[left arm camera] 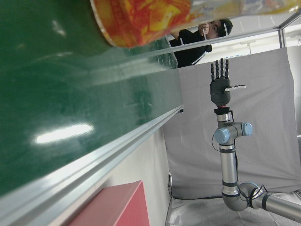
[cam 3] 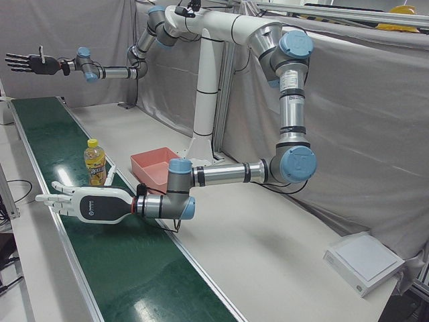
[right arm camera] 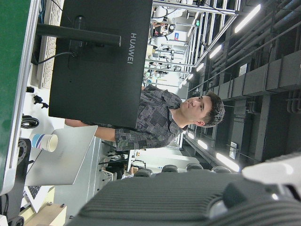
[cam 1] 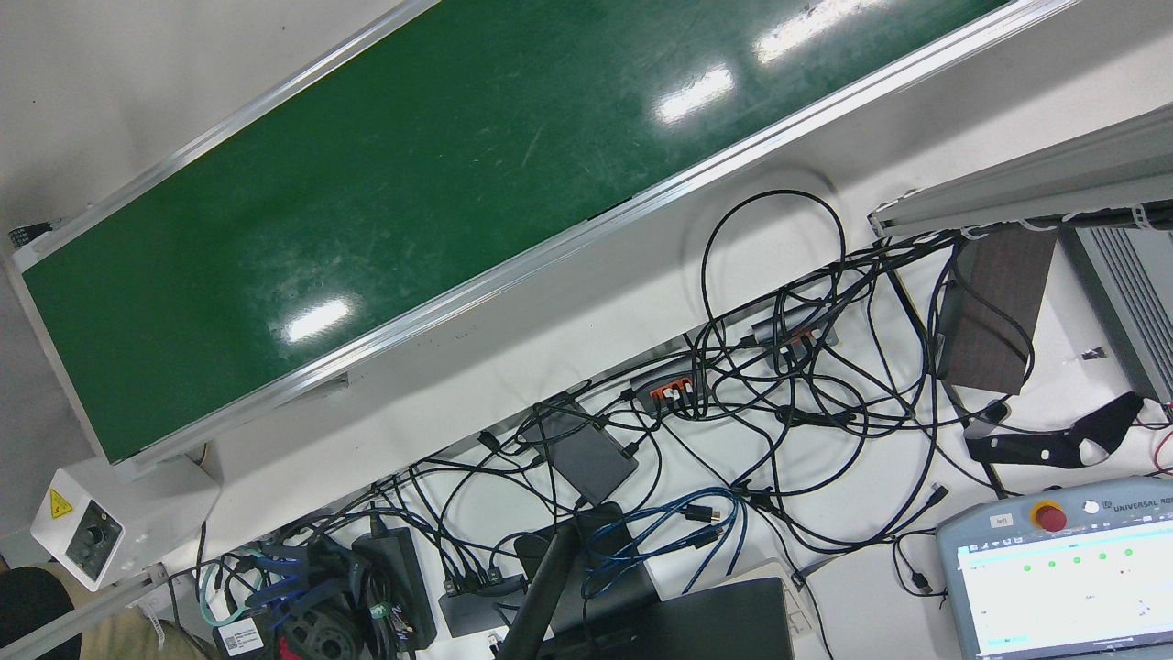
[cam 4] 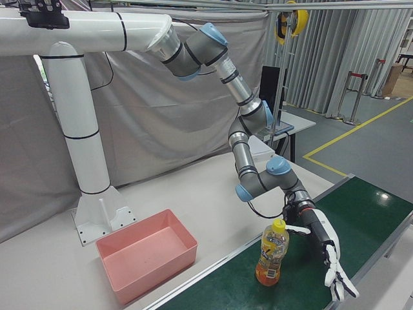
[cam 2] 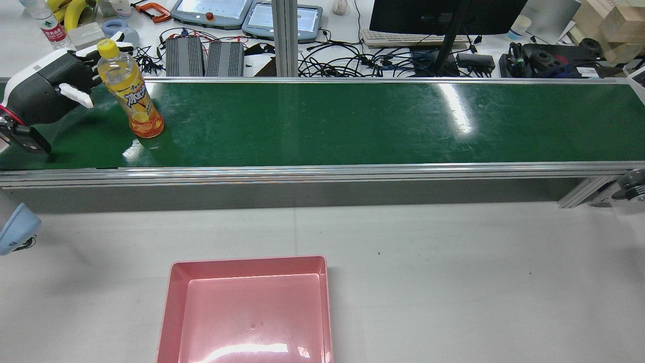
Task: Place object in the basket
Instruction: 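Close the left hand fingers around the tea bottle's middle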
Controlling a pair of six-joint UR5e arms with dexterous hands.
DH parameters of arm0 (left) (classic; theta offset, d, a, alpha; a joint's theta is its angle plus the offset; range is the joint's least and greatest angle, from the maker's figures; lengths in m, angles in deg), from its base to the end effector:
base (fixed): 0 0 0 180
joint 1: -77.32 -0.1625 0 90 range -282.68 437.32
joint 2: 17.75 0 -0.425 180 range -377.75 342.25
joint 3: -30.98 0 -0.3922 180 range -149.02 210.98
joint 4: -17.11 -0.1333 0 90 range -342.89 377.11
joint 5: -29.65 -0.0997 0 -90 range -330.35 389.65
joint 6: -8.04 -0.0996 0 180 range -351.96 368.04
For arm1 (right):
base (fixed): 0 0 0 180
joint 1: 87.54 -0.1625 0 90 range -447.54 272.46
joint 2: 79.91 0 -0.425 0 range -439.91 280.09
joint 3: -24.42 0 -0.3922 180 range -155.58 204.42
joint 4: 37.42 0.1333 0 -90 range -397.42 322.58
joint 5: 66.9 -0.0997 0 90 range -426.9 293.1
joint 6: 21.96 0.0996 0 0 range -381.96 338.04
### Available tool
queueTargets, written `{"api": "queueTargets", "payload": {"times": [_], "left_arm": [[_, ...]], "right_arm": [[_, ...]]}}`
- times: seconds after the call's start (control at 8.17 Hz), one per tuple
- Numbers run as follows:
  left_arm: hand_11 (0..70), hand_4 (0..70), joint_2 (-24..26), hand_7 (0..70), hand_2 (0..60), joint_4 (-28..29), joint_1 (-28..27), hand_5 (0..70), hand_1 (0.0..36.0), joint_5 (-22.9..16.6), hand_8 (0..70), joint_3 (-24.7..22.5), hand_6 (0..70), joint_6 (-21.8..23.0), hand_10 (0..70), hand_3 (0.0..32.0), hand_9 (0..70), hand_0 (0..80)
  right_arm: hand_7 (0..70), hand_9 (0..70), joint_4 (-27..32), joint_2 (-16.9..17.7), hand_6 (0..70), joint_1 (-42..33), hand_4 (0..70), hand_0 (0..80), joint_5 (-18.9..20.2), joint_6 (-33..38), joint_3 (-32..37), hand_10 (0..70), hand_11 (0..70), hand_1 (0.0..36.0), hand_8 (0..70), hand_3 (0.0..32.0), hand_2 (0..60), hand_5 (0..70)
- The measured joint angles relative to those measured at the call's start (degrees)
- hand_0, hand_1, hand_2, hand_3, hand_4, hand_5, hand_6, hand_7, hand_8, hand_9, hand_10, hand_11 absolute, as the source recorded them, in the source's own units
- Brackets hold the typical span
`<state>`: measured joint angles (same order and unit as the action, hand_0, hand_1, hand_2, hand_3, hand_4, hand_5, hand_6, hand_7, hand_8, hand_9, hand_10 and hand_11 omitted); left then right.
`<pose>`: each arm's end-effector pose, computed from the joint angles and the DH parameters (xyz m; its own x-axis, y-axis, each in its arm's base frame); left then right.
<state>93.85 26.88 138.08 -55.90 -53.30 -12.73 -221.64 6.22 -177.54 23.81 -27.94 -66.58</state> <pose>0.2024 -0.6503 0.4972 -0.9203 -0.2643 -0.2883 0.1229 0.5042 -0.8548 0.1321 -0.5202 0.6518 -0.9945 0.0111 0.1043 -0.1042 0.0126 -0.9945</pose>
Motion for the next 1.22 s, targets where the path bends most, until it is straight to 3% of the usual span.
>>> {"api": "queueTargets", "payload": {"times": [0.61,0.73,0.86,0.98,1.1,1.22], "left_arm": [[14.2,20.4,-1.02,0.3,0.0,-3.66,-0.33,21.9,4.7,-0.14,8.6,-3.58,1.5,0.11,9.2,0.0,14.3,49.5],[21.1,21.3,-1.03,2.5,0.0,-3.74,-0.35,33.4,9.4,-0.15,12.5,-3.90,4.7,0.12,13.8,0.0,19.6,50.7],[65.3,53.2,-1.03,27.2,27.1,-3.83,-0.37,55.4,19.1,-0.15,32.7,-4.18,21.3,0.12,45.6,0.0,45.9,56.2],[70.0,70.0,-1.03,70.0,58.1,-3.97,-0.32,70.0,19.5,-0.15,59.4,-4.35,56.3,0.15,70.0,0.0,70.0,56.0],[70.0,70.0,-1.03,70.0,60.0,-4.88,-0.16,70.0,23.5,-0.15,70.0,-4.39,70.0,0.24,70.0,0.0,70.0,52.5],[70.0,70.0,-1.04,70.0,60.0,-5.80,0.24,70.0,27.8,-0.15,70.0,-4.44,70.0,0.32,70.0,0.0,70.0,51.5]], "right_arm": [[0.0,0.0,0.00,0.00,0.0,0.00,0.0,0.0,0.00,0.00,-0.02,0.0,0.0,0.0,0.0,0.0,0.0,0.0],[0.0,0.0,0.00,0.00,0.0,0.00,0.0,0.0,0.00,0.00,-0.04,0.0,0.0,0.0,0.0,0.0,0.0,0.0],[0.0,0.0,0.00,0.00,0.0,0.00,0.0,0.0,0.00,0.00,-0.05,0.0,0.0,0.0,0.0,0.0,0.0,0.0],[0.0,0.0,0.00,0.00,0.0,0.00,0.0,0.0,0.00,0.00,-0.05,0.0,0.0,0.0,0.0,0.0,0.0,0.0],[0.0,0.0,0.00,0.00,0.0,0.00,0.0,0.0,0.00,0.00,-0.05,0.0,0.0,0.0,0.0,0.0,0.0,0.0],[0.0,0.0,0.00,0.00,0.0,0.00,0.0,0.0,0.00,0.00,-0.05,0.0,0.0,0.0,0.0,0.0,0.0,0.0]]}}
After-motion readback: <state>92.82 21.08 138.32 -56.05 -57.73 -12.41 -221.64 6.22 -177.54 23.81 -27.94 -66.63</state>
